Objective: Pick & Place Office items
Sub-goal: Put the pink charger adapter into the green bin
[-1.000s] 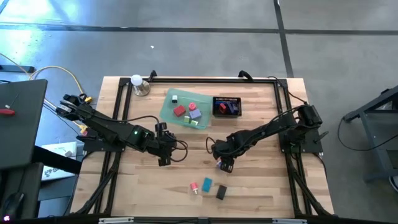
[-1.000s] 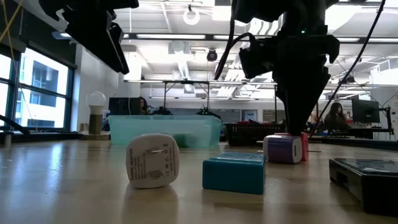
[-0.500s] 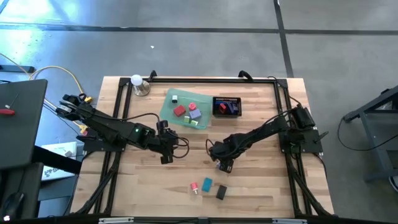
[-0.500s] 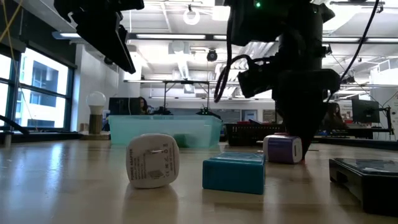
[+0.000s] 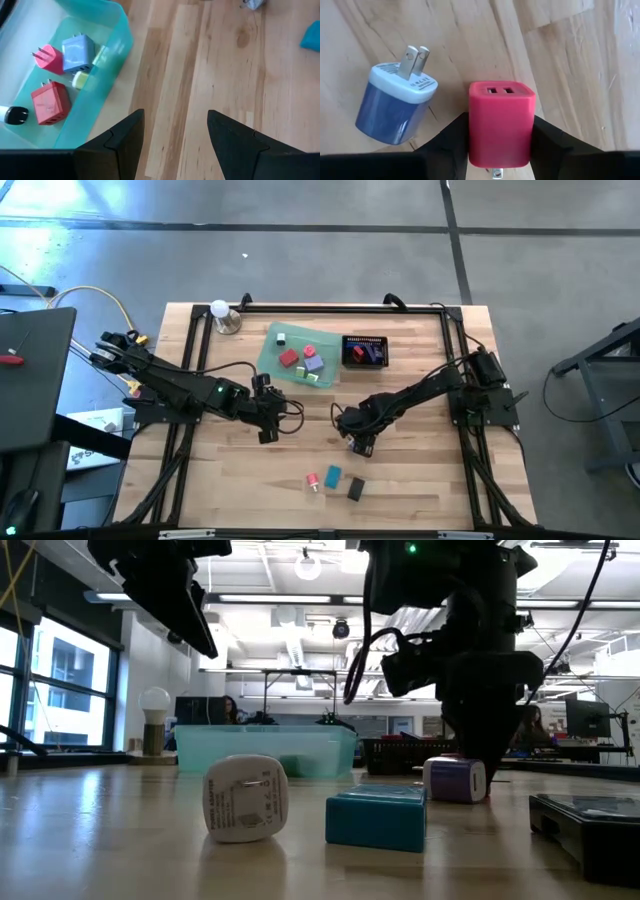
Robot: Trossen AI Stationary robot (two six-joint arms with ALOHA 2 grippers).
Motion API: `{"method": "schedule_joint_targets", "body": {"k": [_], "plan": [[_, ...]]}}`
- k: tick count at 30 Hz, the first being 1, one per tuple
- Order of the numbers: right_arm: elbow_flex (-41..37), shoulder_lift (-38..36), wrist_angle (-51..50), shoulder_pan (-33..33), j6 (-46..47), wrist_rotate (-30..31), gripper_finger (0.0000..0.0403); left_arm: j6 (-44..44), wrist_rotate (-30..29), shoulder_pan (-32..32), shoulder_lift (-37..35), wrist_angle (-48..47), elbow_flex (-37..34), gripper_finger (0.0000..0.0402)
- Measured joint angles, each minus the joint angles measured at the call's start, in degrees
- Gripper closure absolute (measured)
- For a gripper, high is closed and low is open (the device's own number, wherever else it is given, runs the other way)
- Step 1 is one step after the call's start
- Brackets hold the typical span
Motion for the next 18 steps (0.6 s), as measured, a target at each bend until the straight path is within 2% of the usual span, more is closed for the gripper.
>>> {"method": "schedule_joint_targets", "body": {"k": [6, 18], "plan": [[0.0, 0.02, 0.14, 0.42, 3.5, 0.2, 0.0257, 2.49, 1.58, -2.07, 0.0, -0.25, -1.52, 0.0194], [-0.15, -2.06, -1.64, 1.14, 0.56, 10.12, 0.026, 4.26, 1.09, -4.01, 0.0, 1.81, -1.88, 0.0194]]}}
